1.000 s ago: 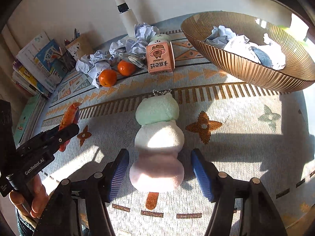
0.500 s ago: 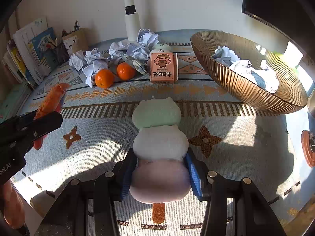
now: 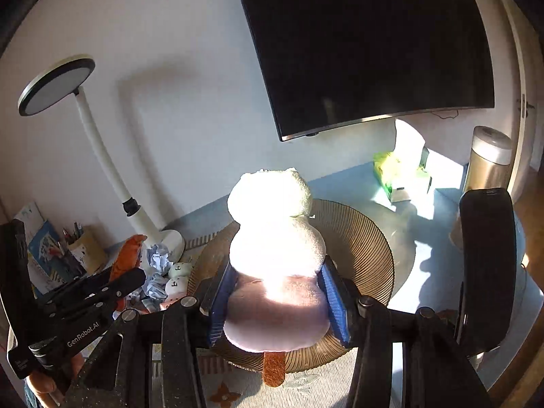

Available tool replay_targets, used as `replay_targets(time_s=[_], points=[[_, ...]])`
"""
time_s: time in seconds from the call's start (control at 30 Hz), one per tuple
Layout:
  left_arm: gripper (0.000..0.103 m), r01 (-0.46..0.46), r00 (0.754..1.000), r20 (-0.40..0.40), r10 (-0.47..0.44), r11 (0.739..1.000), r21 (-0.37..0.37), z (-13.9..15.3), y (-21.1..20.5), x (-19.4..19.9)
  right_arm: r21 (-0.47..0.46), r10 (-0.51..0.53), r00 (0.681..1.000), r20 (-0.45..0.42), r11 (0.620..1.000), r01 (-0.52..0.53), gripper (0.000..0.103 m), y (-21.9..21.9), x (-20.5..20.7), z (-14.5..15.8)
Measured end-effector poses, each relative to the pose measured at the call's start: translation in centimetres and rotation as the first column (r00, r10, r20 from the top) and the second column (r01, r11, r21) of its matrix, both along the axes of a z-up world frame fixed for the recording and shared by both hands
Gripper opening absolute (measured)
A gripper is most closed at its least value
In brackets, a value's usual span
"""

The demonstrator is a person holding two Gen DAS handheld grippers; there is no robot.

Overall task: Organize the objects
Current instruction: 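Carry the snack bag and dango plush into the amber bowl and release both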

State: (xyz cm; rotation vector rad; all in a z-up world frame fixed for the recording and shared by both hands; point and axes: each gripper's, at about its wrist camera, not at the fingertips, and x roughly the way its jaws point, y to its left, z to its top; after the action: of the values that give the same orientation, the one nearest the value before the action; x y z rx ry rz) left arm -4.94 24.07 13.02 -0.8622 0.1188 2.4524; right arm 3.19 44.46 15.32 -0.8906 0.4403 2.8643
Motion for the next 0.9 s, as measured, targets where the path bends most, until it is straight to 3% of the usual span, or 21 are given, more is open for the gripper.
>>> replay_targets(time_s=[0.13, 0.3, 0.33, 0.37, 0.4, 0.43, 0.67, 0.9], points=[[0.034, 0.035, 0.999, 0.004, -0.035, 0.999, -0.029, -1.3, 4.0, -2.0, -0.079, -0.001, 0.996, 0.094, 0.997, 0.009, 0.048, 2.6, -4.0, -2.2], [0.038, 0.05, 0.998, -0.036, -0.053, 0.996, -0.069, -2.2, 7.0, -3.4, -0.098, 0.015, 0.995, 0.099, 0.995, -0.005, 0.052, 4.0, -6.9, -3.0], [0.054, 0.047, 0.997, -0.052, -0.05, 0.997, -0.065, -2.2, 7.3, -3.5, -0.107, 0.018, 0.994, 0.11, 0.994, -0.006, 0.059, 4.1, -7.4, -3.3], [0.081, 0.041, 0.997, -0.065, -0.045, 0.997, -0.065, -2.1, 7.3, -3.5, -0.117, 0.02, 0.992, 0.121, 0.993, -0.006, 0.064, 4.2, -7.8, -3.5], [0.092, 0.03, 0.997, -0.075, -0.035, 0.998, -0.056, -2.1, 7.1, -3.5, -0.127, 0.017, 0.992, 0.126, 0.992, -0.001, 0.064, 4.4, -7.8, -3.8], [0.095, 0.029, 0.996, -0.082, -0.032, 0.999, -0.037, -2.1, 6.6, -3.3, -0.134, 0.019, 0.991, 0.131, 0.991, -0.001, 0.064, 4.4, -7.7, -4.1], [0.095, 0.004, 0.995, -0.095, -0.005, 1.0, -0.014, -0.8, 1.8, 0.1, -0.156, 0.073, 0.991, 0.111, 0.986, -0.055, 0.064, 2.8, -4.5, -4.3], [0.096, -0.183, 0.975, -0.123, 0.187, 0.982, 0.038, 0.5, -8.3, 5.4, -0.106, 0.25, 0.968, 0.03, 0.963, -0.246, 0.064, -4.8, -0.2, -1.3]])
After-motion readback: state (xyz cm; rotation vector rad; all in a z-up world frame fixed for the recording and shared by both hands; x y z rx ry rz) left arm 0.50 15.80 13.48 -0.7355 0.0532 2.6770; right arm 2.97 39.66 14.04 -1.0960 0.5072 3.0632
